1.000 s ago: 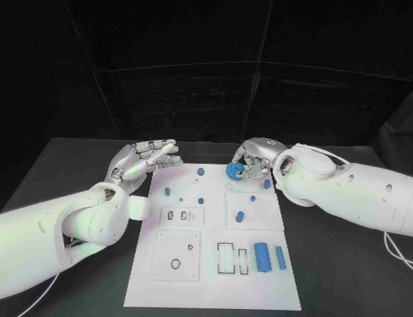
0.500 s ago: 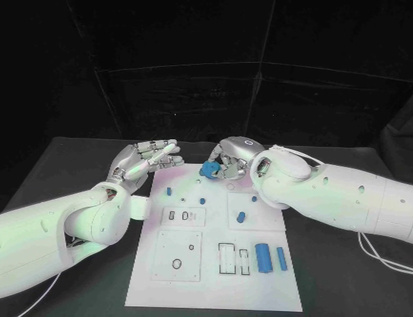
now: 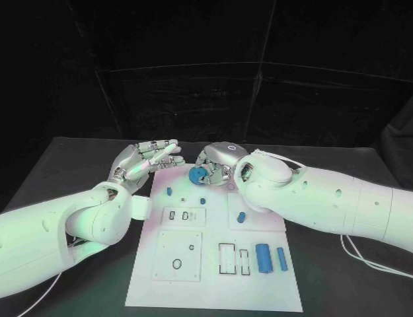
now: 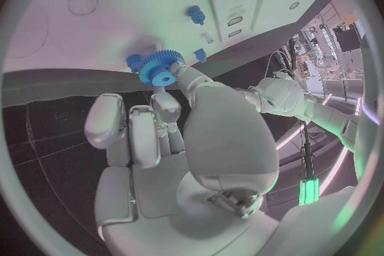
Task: Assemble the parts on the task board
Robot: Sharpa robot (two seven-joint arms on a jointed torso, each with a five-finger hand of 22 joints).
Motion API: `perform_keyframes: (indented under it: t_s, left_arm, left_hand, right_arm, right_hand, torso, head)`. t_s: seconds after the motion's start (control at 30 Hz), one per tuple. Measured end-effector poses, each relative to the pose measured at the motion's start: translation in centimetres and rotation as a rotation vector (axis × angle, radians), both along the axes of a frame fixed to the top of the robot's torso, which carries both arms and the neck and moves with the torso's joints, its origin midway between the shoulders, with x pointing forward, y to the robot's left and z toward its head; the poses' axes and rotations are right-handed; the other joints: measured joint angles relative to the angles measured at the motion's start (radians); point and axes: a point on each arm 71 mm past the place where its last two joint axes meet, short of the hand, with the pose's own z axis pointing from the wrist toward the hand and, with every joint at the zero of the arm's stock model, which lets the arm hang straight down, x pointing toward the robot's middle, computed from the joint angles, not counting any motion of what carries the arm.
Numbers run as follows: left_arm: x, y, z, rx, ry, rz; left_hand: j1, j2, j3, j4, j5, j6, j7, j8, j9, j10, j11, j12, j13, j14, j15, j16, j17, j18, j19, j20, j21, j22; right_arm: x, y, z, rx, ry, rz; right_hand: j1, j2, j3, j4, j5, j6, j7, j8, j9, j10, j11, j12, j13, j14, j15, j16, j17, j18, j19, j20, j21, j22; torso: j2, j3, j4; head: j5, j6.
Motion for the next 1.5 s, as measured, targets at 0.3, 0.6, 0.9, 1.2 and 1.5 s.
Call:
perform_keyframes:
  t_s: [0.3, 0.6, 0.9, 1.2, 1.5]
  left_arm:
    - [0.0, 0.0, 0.0, 0.0, -0.001, 0.001]
    - [0.1, 0.1, 0.0, 0.001, -0.002, 0.005]
    - [0.1, 0.1, 0.0, 0.0, -0.002, 0.003]
    - [0.0, 0.0, 0.0, -0.001, -0.002, 0.0]
    - [0.0, 0.0, 0.0, -0.001, -0.001, -0.001]
  left_hand:
    - [0.004, 0.004, 0.0, 0.0, 0.0, 0.0, 0.0, -0.004, 0.0, 0.0, 0.0, 0.0, 0.0, 0.0, 0.0, -0.004, 0.0, 0.0, 0.004, 0.004, 0.0, -0.001]
    - [0.004, 0.004, 0.0, -0.006, 0.0, 0.007, 0.0, -0.004, 0.0, 0.0, 0.0, 0.0, 0.0, 0.0, 0.0, -0.004, -0.001, 0.0, 0.004, 0.004, 0.0, -0.002]
    - [0.009, 0.009, 0.004, -0.01, 0.0, 0.007, 0.0, -0.004, 0.0, 0.0, 0.0, -0.004, 0.0, 0.0, 0.0, -0.008, -0.002, 0.0, 0.004, 0.004, -0.004, -0.004]
    - [0.009, 0.008, 0.004, -0.01, 0.0, 0.007, 0.0, -0.008, 0.0, 0.0, 0.0, -0.004, 0.0, 0.0, 0.0, -0.008, -0.002, 0.0, 0.004, 0.003, -0.004, -0.004]
    - [0.009, 0.008, 0.004, -0.01, 0.0, 0.007, 0.0, -0.008, 0.0, 0.0, 0.0, -0.004, 0.0, 0.0, 0.0, -0.008, -0.002, 0.0, 0.004, 0.004, -0.004, -0.005]
  right_arm:
    - [0.0, 0.4, -0.7, -0.037, 0.02, 0.004]
    - [0.2, 0.6, -1.0, -0.06, 0.017, 0.001]
    - [0.2, 0.7, -1.3, -0.069, 0.013, 0.001]
    - [0.2, 0.6, -1.3, -0.077, 0.016, 0.001]
    - [-0.4, -1.6, -0.8, -0.043, -0.008, -0.003]
  right_hand:
    - [-0.01, -0.011, 0.015, 0.002, 0.0, 0.0, 0.0, -0.006, 0.0, 0.0, 0.0, -0.016, -0.008, 0.0, 0.0, -0.001, -0.009, 0.0, 0.0, 0.0, 0.0, -0.001]
    - [-0.052, -0.022, 0.021, 0.0, -0.063, 0.006, 0.0, -0.037, 0.0, -0.013, 0.013, -0.025, -0.014, 0.0, 0.001, -0.011, -0.019, 0.0, -0.005, 0.005, 0.0, -0.006]
    - [-0.107, -0.043, -0.044, 0.018, -0.13, -0.088, 0.021, -0.074, -0.004, -0.036, 0.036, -0.079, -0.051, 0.0, 0.019, -0.018, -0.032, 0.0, -0.014, 0.022, 0.0, -0.021]
    - [-0.124, -0.041, -0.151, 0.064, -0.134, -0.108, 0.027, -0.074, -0.001, -0.041, 0.041, -0.083, -0.055, 0.002, 0.024, -0.018, -0.032, 0.0, -0.015, 0.029, 0.0, -0.021]
    - [-0.121, -0.019, -0.194, 0.107, -0.113, -0.094, 0.022, -0.07, 0.002, -0.038, 0.045, -0.067, -0.033, 0.002, 0.024, -0.018, -0.019, 0.0, -0.011, 0.032, 0.0, -0.01]
  torso:
    - [0.0, 0.0015, -0.0012]
    - [0.001, 0.0017, -0.0014]
    - [0.0, 0.0012, -0.0009]
    - [0.0, 0.0015, -0.0009]
    - [-0.001, 0.0026, -0.0025]
  head:
    - [0.001, 0.0]
    - [0.0, -0.001]
    - [0.001, -0.002]
    - [0.001, -0.002]
    - [-0.004, 0.001]
